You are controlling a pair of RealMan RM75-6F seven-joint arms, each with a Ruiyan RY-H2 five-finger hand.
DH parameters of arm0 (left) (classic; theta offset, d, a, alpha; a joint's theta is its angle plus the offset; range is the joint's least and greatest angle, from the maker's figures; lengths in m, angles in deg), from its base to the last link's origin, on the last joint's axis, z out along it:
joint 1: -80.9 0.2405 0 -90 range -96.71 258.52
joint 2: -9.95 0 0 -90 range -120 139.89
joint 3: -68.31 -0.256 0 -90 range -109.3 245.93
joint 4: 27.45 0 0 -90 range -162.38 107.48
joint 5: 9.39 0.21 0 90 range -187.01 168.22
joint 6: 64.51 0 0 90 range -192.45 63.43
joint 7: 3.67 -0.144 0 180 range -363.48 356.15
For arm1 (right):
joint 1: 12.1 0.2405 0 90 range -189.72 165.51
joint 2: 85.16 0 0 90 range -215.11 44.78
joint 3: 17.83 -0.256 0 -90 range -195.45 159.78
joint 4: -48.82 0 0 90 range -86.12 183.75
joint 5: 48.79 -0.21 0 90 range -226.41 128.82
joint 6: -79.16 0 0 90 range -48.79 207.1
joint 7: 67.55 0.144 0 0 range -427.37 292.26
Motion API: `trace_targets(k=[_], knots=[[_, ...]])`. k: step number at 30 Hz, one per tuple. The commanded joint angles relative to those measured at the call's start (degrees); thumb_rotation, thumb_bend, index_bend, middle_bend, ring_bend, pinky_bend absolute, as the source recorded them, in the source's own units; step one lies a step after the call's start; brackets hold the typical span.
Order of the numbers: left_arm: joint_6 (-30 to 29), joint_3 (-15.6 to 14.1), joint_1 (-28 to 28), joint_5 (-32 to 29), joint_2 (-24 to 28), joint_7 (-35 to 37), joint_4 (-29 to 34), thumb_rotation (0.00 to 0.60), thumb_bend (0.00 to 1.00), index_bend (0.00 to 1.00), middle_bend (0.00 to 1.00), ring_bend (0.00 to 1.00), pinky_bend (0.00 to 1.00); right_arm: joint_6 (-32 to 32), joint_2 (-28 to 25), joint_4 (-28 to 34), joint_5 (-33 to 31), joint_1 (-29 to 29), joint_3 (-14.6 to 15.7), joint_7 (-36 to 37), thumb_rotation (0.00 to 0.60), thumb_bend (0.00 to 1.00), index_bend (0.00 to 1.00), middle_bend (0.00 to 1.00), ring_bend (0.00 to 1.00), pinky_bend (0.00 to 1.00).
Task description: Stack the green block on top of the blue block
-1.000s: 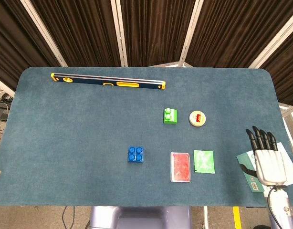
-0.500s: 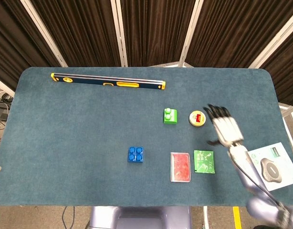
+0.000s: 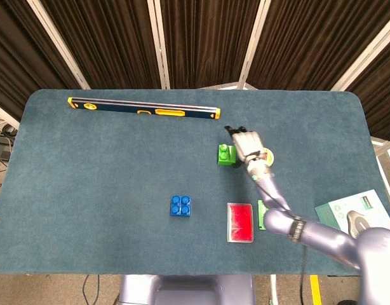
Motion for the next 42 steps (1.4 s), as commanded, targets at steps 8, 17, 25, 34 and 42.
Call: trace_targets(k=[8, 17, 25, 34, 42], knots=[[-0.47, -0.08, 0.56, -0.13, -0.09, 0.26, -0.32, 0.6, 0.0, 0.0, 0.0, 0.0, 0.0, 0.67, 9.08, -11.87, -5.11, 5.25, 1.45, -4.83, 0.6, 0.0, 0.13, 0.28, 0.18, 0.4], [0.05, 0.02, 0.52, -0.53, -0.15, 0.06, -0.37, 0.6, 0.0, 0.0, 0.0, 0.0, 0.0, -1.58, 11.45, -17.41, -6.37, 5.99, 1.92, -5.19, 0.6, 0.0, 0.17, 0.32, 0.21, 0.44], [0.61, -0.02, 0.26, -0.5, -0.25, -0.47, -0.34, 0.6, 0.0, 0.0, 0.0, 0.0, 0.0, -2.62, 12.67, -20.66, -5.28, 5.72, 2.14, -3.95, 0.6, 0.03, 0.44, 0.55, 0.43, 0.6], [0.66, -0.37, 0.2, 0.59, -0.09, -0.4, 0.03, 0.6, 0.0, 0.0, 0.0, 0.0, 0.0, 0.87, 4.2, -6.02, 12.33, 2.74, 4.04, 5.13, 0.6, 0.14, 0.48, 0.59, 0.47, 0.63], [-1.04, -1.07, 0.82, 3.04, 0.07, -0.26, 0.61, 0.6, 0.0, 0.0, 0.0, 0.0, 0.0, 3.85, -11.71, 19.2, 36.58, -0.54, 8.09, 14.87, 0.6, 0.23, 0.48, 0.59, 0.47, 0.63]])
